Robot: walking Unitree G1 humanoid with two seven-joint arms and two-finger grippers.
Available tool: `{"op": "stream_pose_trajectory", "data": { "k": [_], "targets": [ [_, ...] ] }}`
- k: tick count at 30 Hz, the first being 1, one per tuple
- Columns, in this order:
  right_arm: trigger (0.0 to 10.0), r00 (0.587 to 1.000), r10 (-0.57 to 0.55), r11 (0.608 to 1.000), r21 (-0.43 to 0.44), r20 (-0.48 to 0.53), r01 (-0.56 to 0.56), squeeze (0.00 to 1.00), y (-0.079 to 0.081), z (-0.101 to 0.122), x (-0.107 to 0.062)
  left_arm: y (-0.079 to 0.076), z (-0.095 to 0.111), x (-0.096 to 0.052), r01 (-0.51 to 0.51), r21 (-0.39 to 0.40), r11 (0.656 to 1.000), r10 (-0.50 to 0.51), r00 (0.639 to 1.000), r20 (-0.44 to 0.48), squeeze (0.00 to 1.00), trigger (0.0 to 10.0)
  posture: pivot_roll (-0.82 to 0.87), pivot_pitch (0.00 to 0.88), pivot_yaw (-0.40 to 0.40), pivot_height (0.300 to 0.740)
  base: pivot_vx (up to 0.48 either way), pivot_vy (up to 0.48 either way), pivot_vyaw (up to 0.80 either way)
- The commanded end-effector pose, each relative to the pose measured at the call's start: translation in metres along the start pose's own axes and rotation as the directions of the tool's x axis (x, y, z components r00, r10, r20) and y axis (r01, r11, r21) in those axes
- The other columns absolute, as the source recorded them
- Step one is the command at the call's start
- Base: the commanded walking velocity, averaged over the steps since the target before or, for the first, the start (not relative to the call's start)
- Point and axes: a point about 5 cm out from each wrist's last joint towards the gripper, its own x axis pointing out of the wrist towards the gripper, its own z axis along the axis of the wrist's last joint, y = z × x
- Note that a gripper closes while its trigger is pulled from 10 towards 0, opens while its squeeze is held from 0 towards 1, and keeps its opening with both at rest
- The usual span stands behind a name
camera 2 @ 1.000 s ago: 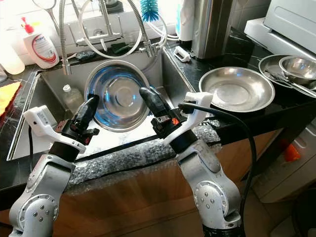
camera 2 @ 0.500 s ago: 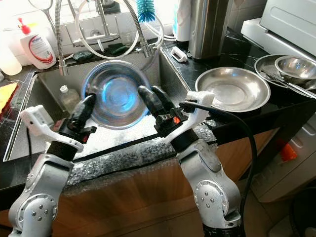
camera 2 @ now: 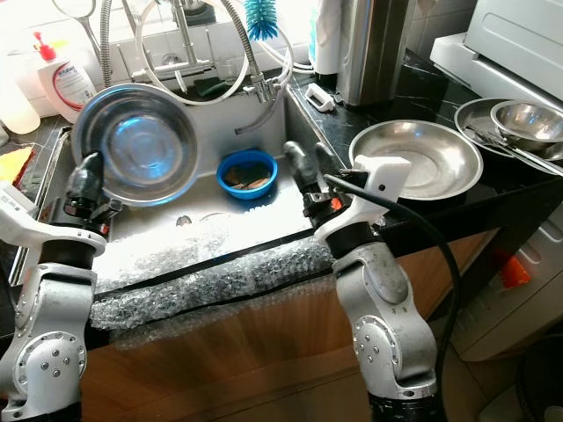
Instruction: Kitchen organization
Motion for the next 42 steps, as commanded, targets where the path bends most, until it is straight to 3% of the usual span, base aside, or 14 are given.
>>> {"op": "stream_pose_trajectory", "data": {
  "k": [1,7,15,20,22,23,26,28,31,35,39,40,41,42],
  "targets": [
    [10.0,0.999,0.004,0.999,-0.048,0.035,-0.002,0.00,0.006,0.005,0.000,0.004,0.003,0.000,-0.020,0.064,0.998,0.018,1.000,0.024,0.00,10.0,-0.15,0.062,0.097,0.740,0.000,0.000,0.00],
    [10.0,0.998,-0.039,0.994,-0.105,0.040,0.043,0.00,0.001,0.004,-0.012,0.010,-0.001,0.004,-0.048,0.199,0.979,0.043,0.999,0.031,0.00,10.0,-0.15,0.065,0.098,0.740,0.000,0.000,0.00],
    [10.0,0.998,-0.048,0.990,-0.131,0.039,0.053,0.00,0.007,-0.002,-0.016,0.010,-0.022,0.039,-0.017,0.354,0.935,0.025,0.999,-0.019,0.00,10.0,-0.16,0.063,0.111,0.740,0.000,0.000,0.00],
    [10.0,0.998,-0.047,0.990,-0.130,0.036,0.052,0.00,0.008,-0.002,-0.016,0.012,-0.030,0.052,0.000,0.421,0.907,0.023,0.998,-0.051,0.00,10.0,-0.16,0.063,0.114,0.740,0.000,0.000,0.00],
    [10.0,0.998,-0.045,0.990,-0.131,0.036,0.049,0.00,0.009,-0.003,-0.016,0.012,-0.034,0.056,0.027,0.468,0.883,0.007,0.997,-0.072,0.00,10.0,-0.16,0.065,0.116,0.740,0.000,0.000,0.00],
    [10.0,0.999,-0.040,0.990,-0.132,0.036,0.045,0.00,0.010,-0.003,-0.016,0.013,-0.038,0.058,0.070,0.538,0.840,-0.022,0.995,-0.096,0.00,10.0,-0.16,0.065,0.116,0.740,0.000,0.000,0.00],
    [10.0,0.999,-0.040,0.990,-0.133,0.035,0.044,0.00,0.011,-0.003,-0.016,0.014,-0.040,0.061,0.115,0.598,0.793,-0.058,0.992,-0.114,0.00,10.0,-0.16,0.065,0.116,0.740,0.000,0.000,0.00],
    [10.0,0.999,-0.040,0.990,-0.134,0.034,0.044,0.00,0.011,-0.004,-0.016,0.015,-0.040,0.062,0.127,0.608,0.784,-0.067,0.990,-0.121,0.00,10.0,-0.16,0.063,0.118,0.740,0.000,0.000,0.00],
    [10.0,0.999,-0.036,0.990,-0.132,0.030,0.040,0.00,0.012,-0.005,-0.015,0.017,-0.043,0.065,0.145,0.616,0.774,-0.072,0.987,-0.142,0.00,10.0,-0.16,0.063,0.119,0.740,0.000,0.000,0.00],
    [10.0,0.999,-0.027,0.991,-0.134,0.024,0.030,0.00,0.013,-0.006,-0.014,0.025,-0.050,0.068,0.120,0.557,0.822,-0.018,0.983,-0.184,0.00,10.0,-0.16,0.059,0.118,0.740,0.000,0.000,0.00],
    [10.0,0.999,-0.025,0.990,-0.138,0.022,0.028,0.00,0.012,-0.006,-0.013,0.030,-0.053,0.069,0.098,0.527,0.844,0.009,0.981,-0.196,0.00,10.0,-0.16,0.056,0.118,0.740,0.000,0.000,0.00],
    [10.0,1.000,-0.021,0.990,-0.138,0.020,0.024,0.00,0.012,-0.007,-0.013,0.031,-0.054,0.069,0.089,0.512,0.854,0.021,0.979,-0.204,0.60,10.0,-0.16,0.054,0.116,0.740,0.000,0.000,0.00],
    [10.0,1.000,-0.019,0.990,-0.138,0.019,0.021,0.00,0.012,-0.007,-0.012,0.032,-0.055,0.069,0.089,0.511,0.855,0.022,0.978,-0.207,0.76,10.0,-0.16,0.054,0.116,0.740,0.000,0.000,0.00],
    [10.0,1.000,-0.017,0.990,-0.137,0.018,0.020,0.00,0.012,-0.007,-0.012,0.032,-0.055,0.069,0.089,0.510,0.855,0.023,0.978,-0.209,1.00,10.0,-0.16,0.054,0.116,0.740,0.000,0.000,0.00]
  ]
}}
